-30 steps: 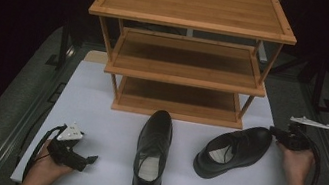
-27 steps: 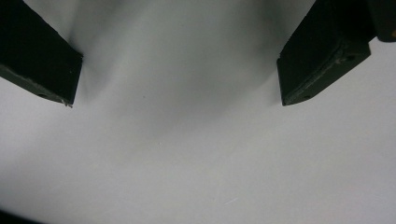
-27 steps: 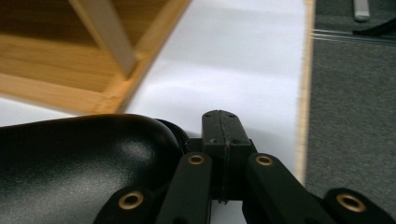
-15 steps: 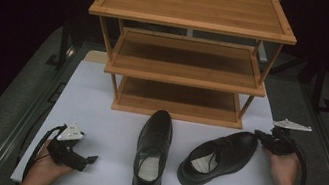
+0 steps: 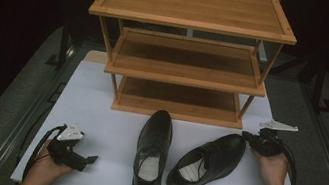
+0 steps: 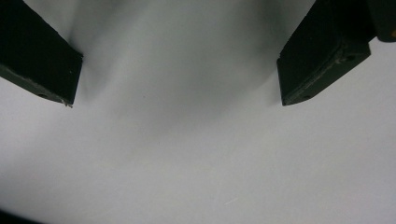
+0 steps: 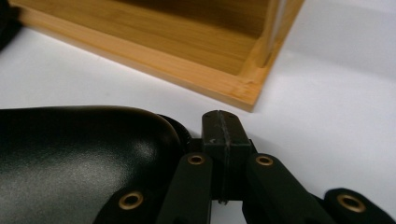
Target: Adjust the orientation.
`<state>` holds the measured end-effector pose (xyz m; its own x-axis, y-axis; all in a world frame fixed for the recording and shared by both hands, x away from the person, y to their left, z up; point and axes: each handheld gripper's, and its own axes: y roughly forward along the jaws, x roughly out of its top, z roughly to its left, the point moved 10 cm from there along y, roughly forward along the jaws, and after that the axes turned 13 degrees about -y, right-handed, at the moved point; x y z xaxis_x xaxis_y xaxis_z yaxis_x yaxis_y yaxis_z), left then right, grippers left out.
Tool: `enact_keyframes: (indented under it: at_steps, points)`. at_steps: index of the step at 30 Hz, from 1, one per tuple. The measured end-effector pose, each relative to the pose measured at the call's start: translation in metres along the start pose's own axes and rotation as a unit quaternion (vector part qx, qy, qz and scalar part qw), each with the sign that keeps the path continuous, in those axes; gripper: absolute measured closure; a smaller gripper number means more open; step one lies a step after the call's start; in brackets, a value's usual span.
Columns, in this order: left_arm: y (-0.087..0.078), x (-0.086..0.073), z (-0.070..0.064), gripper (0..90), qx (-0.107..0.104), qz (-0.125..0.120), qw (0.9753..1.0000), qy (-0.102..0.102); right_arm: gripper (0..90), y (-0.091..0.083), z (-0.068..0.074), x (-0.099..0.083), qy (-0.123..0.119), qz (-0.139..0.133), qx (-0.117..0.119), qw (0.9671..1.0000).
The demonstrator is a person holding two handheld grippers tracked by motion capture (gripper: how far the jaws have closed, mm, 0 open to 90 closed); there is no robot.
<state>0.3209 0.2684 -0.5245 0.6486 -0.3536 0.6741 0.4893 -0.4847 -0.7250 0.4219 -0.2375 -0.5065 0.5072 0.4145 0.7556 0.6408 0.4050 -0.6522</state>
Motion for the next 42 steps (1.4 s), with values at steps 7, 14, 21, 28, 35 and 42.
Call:
enact_keyframes:
  at_steps: [7,14,21,28,35,42]
  points:
    - [0.000,0.000,0.000,0.0,0.000,0.000,1.0000,0.000,89.8,-0.017,-0.004,-0.005,0.012,-0.016,-0.004,0.9998]
    - [0.000,0.000,0.000,0.0,0.000,0.000,1.0000,0.000,89.8,-0.047,0.016,-0.019,0.001,-0.029,0.000,0.9996]
    - [0.000,0.000,0.000,0.0,0.000,0.000,1.0000,0.000,89.7,-0.065,0.045,-0.027,0.006,-0.035,0.016,0.9992]
    - [0.000,0.000,0.000,0.0,0.000,0.000,1.0000,0.000,89.4,-0.072,0.069,-0.039,-0.004,-0.029,0.033,0.9990]
    - [0.000,0.000,0.000,0.0,0.000,0.000,1.0000,0.000,89.5,-0.069,0.088,-0.051,-0.014,-0.018,0.052,0.9984]
    - [0.000,0.000,0.000,0.0,0.000,0.000,1.0000,0.000,89.7,-0.058,0.094,-0.055,-0.029,0.000,0.062,0.9976]
